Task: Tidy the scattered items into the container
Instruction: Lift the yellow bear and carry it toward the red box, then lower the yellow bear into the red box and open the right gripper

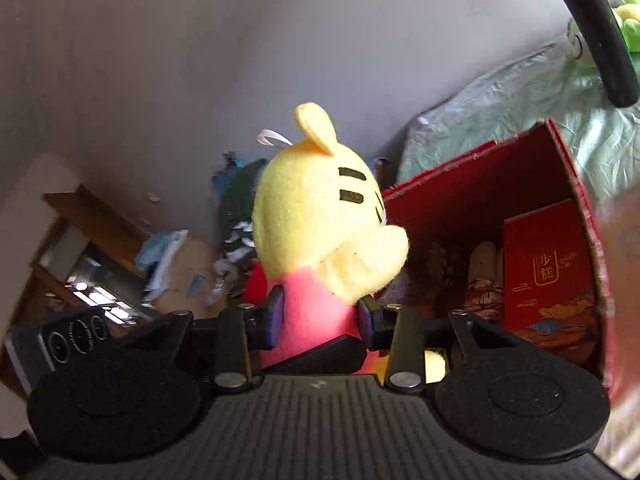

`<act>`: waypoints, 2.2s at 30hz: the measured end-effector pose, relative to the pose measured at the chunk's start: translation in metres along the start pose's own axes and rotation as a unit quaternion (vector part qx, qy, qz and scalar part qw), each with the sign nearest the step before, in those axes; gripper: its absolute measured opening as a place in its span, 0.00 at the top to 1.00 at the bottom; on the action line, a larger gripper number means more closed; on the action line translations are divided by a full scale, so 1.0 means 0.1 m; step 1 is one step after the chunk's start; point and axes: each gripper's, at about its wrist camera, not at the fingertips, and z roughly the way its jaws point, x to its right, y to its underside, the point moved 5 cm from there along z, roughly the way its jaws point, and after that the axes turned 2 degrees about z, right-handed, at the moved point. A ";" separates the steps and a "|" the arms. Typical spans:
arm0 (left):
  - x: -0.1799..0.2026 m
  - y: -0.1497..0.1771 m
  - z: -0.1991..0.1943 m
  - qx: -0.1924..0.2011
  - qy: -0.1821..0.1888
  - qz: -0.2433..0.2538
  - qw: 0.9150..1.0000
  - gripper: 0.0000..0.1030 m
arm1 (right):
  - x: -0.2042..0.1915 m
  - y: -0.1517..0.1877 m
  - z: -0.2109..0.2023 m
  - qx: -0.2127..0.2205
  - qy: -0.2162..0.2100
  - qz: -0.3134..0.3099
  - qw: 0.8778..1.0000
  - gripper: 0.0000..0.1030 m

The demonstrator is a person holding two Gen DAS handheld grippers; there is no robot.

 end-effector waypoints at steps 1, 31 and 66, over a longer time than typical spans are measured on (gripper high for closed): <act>-0.06 0.02 0.03 -0.003 -0.005 -0.006 1.000 0.18 | 0.00 0.01 0.06 -0.003 0.008 0.004 1.000 0.61; -0.36 0.41 -0.10 -0.020 -0.051 -0.008 0.998 0.20 | 0.16 -0.02 0.55 -0.101 0.006 0.029 0.994 0.52; -0.12 0.35 -0.05 -0.046 -0.013 0.005 0.999 0.12 | 0.16 0.05 0.65 -0.138 -0.014 0.050 0.989 0.74</act>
